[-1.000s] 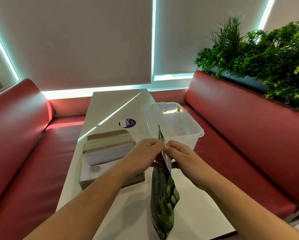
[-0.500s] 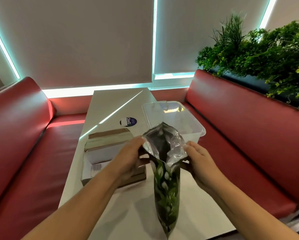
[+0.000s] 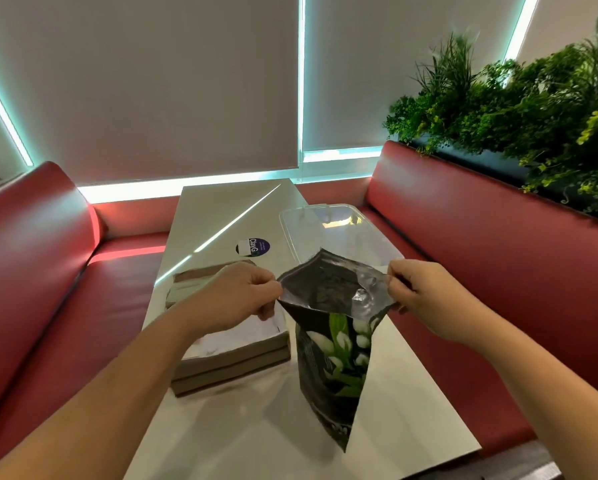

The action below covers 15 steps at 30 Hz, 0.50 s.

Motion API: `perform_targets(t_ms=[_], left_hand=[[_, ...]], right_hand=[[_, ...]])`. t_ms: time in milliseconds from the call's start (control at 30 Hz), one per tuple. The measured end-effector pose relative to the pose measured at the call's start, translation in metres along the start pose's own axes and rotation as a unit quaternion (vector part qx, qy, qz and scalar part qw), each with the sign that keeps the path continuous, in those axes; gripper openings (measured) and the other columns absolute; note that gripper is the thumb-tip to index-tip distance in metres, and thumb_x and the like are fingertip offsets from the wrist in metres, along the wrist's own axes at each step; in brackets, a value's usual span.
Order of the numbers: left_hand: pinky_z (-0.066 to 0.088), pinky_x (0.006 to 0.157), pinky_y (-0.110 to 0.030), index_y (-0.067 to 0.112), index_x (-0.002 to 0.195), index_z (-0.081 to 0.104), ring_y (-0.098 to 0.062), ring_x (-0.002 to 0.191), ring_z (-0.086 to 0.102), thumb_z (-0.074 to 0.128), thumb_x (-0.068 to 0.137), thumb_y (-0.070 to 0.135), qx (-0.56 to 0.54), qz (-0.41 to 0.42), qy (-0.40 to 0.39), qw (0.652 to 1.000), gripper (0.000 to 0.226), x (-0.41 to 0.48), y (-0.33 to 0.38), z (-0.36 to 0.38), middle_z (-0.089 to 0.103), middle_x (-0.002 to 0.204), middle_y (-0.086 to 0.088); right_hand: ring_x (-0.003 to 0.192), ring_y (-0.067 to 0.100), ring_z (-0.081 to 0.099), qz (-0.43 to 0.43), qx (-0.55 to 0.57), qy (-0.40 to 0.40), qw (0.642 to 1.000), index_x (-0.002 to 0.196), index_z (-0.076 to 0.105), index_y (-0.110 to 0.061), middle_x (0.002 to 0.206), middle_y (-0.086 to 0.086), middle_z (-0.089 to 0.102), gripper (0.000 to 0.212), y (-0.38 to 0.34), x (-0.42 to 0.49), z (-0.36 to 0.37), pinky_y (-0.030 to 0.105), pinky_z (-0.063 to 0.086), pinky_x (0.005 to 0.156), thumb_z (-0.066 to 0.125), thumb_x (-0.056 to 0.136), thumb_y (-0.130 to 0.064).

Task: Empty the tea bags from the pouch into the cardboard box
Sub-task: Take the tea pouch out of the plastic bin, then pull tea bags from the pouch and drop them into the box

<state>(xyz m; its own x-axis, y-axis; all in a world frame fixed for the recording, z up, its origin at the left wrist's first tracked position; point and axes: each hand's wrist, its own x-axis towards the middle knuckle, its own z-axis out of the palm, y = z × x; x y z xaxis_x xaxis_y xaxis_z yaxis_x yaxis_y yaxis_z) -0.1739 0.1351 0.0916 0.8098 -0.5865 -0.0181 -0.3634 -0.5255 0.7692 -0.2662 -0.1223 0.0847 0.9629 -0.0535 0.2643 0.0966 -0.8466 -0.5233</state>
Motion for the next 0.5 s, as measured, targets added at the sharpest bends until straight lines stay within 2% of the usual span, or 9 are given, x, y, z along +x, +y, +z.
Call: perform_targets(t_ms=[100,167,200,267,333,400,433,500], left_hand=[[0.045,0.065,-0.028,0.02,0.057,0.054,-0.009,0.054,0.047,0.058,0.086,0.028,0.12,0.023,0.013,0.992,0.03,0.0,0.012,0.002,0.055,0.057,0.002],[0.041,0.062,-0.027,0.022,0.068,0.047,-0.009,0.06,0.042,0.064,0.08,0.038,0.167,0.06,0.086,0.98,0.026,0.004,0.021,0.009,0.049,0.068,0.003],[0.04,0.063,-0.023,0.024,0.075,0.045,-0.008,0.066,0.043,0.067,0.077,0.042,0.176,0.086,0.124,0.973,0.028,0.006,0.025,0.014,0.048,0.076,0.006],[0.039,0.076,-0.017,0.028,0.089,0.045,-0.008,0.088,0.044,0.071,0.076,0.043,0.177,0.146,0.153,0.961,0.032,0.012,0.03,0.023,0.044,0.098,0.008],[0.033,0.091,-0.014,0.033,0.092,0.049,-0.007,0.109,0.035,0.071,0.078,0.037,0.179,0.193,0.135,0.955,0.026,0.015,0.033,0.03,0.038,0.117,0.009],[0.03,0.103,-0.025,0.038,0.085,0.056,-0.007,0.122,0.028,0.069,0.081,0.031,0.197,0.203,0.096,0.954,0.015,0.016,0.035,0.034,0.035,0.132,0.013],[0.03,0.105,-0.031,0.04,0.082,0.06,-0.008,0.126,0.028,0.066,0.082,0.029,0.209,0.196,0.066,0.956,0.013,0.016,0.035,0.034,0.036,0.136,0.014],[0.037,0.104,-0.031,0.041,0.086,0.067,-0.009,0.123,0.039,0.058,0.086,0.022,0.22,0.161,-0.015,0.962,0.021,0.016,0.037,0.032,0.044,0.137,0.014]], right_hand=[[0.054,-0.001,0.05,-0.065,-0.035,-0.036,0.997,0.065,0.045,-0.016,0.06,-0.008,0.048,0.029,-0.011,0.004,-0.002,0.012,0.035,0.05,0.046,0.093,-0.011],[0.056,0.004,0.044,-0.108,-0.073,-0.064,0.989,0.069,0.046,-0.014,0.065,-0.006,0.047,0.025,-0.021,0.006,-0.001,0.016,0.032,0.052,0.045,0.094,-0.013],[0.058,0.006,0.042,-0.12,-0.089,-0.077,0.986,0.072,0.048,-0.011,0.068,-0.004,0.048,0.023,-0.024,0.007,-0.001,0.018,0.032,0.054,0.045,0.095,-0.015],[0.061,0.007,0.041,-0.129,-0.109,-0.101,0.98,0.076,0.049,-0.011,0.072,-0.002,0.049,0.022,-0.03,0.008,-0.005,0.02,0.033,0.058,0.044,0.096,-0.017],[0.062,0.007,0.042,-0.129,-0.137,-0.113,0.976,0.076,0.049,-0.016,0.073,-0.004,0.049,0.021,-0.033,0.008,-0.011,0.02,0.033,0.058,0.044,0.096,-0.018],[0.064,0.008,0.045,-0.136,-0.156,-0.109,0.972,0.079,0.051,-0.016,0.076,-0.003,0.052,0.018,-0.031,0.007,-0.016,0.021,0.033,0.06,0.044,0.095,-0.019],[0.067,0.011,0.047,-0.141,-0.164,-0.107,0.971,0.081,0.053,-0.014,0.078,-0.002,0.054,0.017,-0.03,0.006,-0.017,0.023,0.034,0.062,0.045,0.095,-0.018],[0.071,0.014,0.05,-0.144,-0.173,-0.103,0.969,0.083,0.054,-0.013,0.082,-0.001,0.056,0.015,-0.026,0.004,-0.019,0.028,0.038,0.067,0.045,0.094,-0.019]])
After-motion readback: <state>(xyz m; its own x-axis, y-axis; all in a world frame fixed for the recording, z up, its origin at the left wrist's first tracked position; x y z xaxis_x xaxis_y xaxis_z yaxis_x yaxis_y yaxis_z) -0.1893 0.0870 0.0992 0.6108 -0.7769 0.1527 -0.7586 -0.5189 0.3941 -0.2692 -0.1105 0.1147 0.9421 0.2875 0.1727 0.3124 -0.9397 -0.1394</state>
